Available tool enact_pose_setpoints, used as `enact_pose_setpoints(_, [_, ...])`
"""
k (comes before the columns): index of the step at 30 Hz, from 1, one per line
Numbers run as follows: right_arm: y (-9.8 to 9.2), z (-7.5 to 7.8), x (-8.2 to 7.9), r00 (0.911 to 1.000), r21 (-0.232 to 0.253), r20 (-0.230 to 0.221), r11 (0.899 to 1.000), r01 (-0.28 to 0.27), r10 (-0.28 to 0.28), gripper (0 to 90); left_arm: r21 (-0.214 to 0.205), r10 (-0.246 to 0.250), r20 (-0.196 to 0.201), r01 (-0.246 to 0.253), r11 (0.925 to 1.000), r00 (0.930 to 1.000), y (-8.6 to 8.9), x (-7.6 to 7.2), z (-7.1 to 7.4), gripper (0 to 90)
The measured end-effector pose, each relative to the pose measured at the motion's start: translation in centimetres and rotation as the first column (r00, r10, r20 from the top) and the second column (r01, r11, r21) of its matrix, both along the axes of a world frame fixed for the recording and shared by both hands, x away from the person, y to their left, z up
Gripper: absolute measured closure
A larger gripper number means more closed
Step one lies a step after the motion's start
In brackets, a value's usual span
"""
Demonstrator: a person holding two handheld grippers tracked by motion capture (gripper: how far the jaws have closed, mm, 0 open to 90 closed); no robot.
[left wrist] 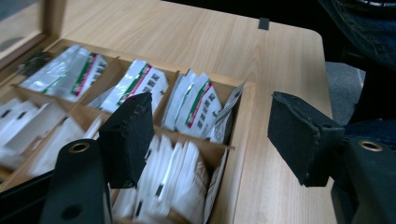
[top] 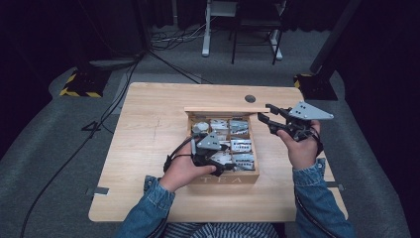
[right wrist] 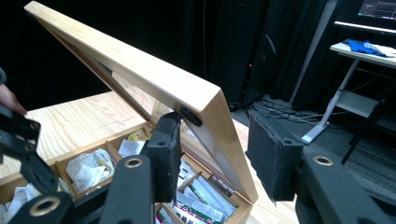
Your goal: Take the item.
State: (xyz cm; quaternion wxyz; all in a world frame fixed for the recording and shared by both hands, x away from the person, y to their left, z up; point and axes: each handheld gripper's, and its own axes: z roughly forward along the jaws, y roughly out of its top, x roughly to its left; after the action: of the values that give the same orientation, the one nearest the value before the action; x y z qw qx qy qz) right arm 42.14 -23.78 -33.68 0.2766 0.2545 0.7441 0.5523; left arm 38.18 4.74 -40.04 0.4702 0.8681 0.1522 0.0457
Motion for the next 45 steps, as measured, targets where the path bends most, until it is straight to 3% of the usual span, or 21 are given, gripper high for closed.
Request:
enact_pose_setpoints(10, [0.0, 0.0, 0.1, 1.0000, 0.003, -0.002, 1.000, -0.004, 0.004, 55.1, 0.046, -0.040, -0.041, 0.041, 0.9981, 0.9984, -2.8, 0.8, -0.6, 35.8])
enact_pose_setpoints(17, [0.0, -0.1, 0.1, 1.0000, 0.004, -0.003, 1.000, -0.007, 0.007, 55.1, 0.099, -0.044, -0.057, 0.050, 0.9939, 0.9974, -3.9, 1.3, -1.6, 36.7])
enact_pose_setpoints(22, [0.0, -0.1, 0.1, 1.0000, 0.004, -0.003, 1.000, -0.009, 0.009, 55.1, 0.128, -0.049, -0.100, 0.062, 0.9899, 0.9938, -4.2, 1.7, -2.4, 39.1])
enact_pose_setpoints(26, [0.1, -0.1, 0.2, 0.9999, 0.001, -0.002, 1.000, -0.010, 0.010, 55.1, 0.117, -0.047, -0.119, 0.061, 0.9912, 0.9918, -4.4, 2.0, -2.6, 47.1])
enact_pose_setpoints(28, [0.1, -0.2, 0.2, 0.9999, -0.002, -0.002, 1.000, -0.013, 0.013, 55.1, 0.114, -0.054, -0.138, 0.070, 0.9910, 0.9889, -4.6, 2.1, -2.6, 58.5])
enact_pose_setpoints(33, [0.2, -0.2, 0.2, 0.9999, -0.003, -0.003, 1.000, -0.013, 0.013, 55.1, 0.160, -0.066, -0.129, 0.087, 0.9832, 0.9895, -5.1, 2.1, -2.8, 70.7])
enact_pose_setpoints(38, [0.2, -0.2, 0.2, 0.9999, -0.004, -0.002, 1.000, -0.014, 0.014, 55.1, 0.215, -0.046, -0.129, 0.073, 0.9739, 0.9906, -5.5, 2.4, -2.9, 79.2])
enact_pose_setpoints(42, [0.2, -0.2, 0.2, 0.9999, -0.003, -0.002, 1.000, -0.013, 0.013, 55.1, 0.256, -0.042, -0.158, 0.082, 0.9633, 0.9866, -5.9, 2.6, -3.1, 76.0])
enact_pose_setpoints(45, [0.2, -0.2, 0.2, 0.9999, -0.004, -0.001, 1.000, -0.012, 0.012, 55.1, 0.263, -0.048, -0.165, 0.091, 0.9604, 0.9851, -6.1, 2.7, -3.2, 75.7])
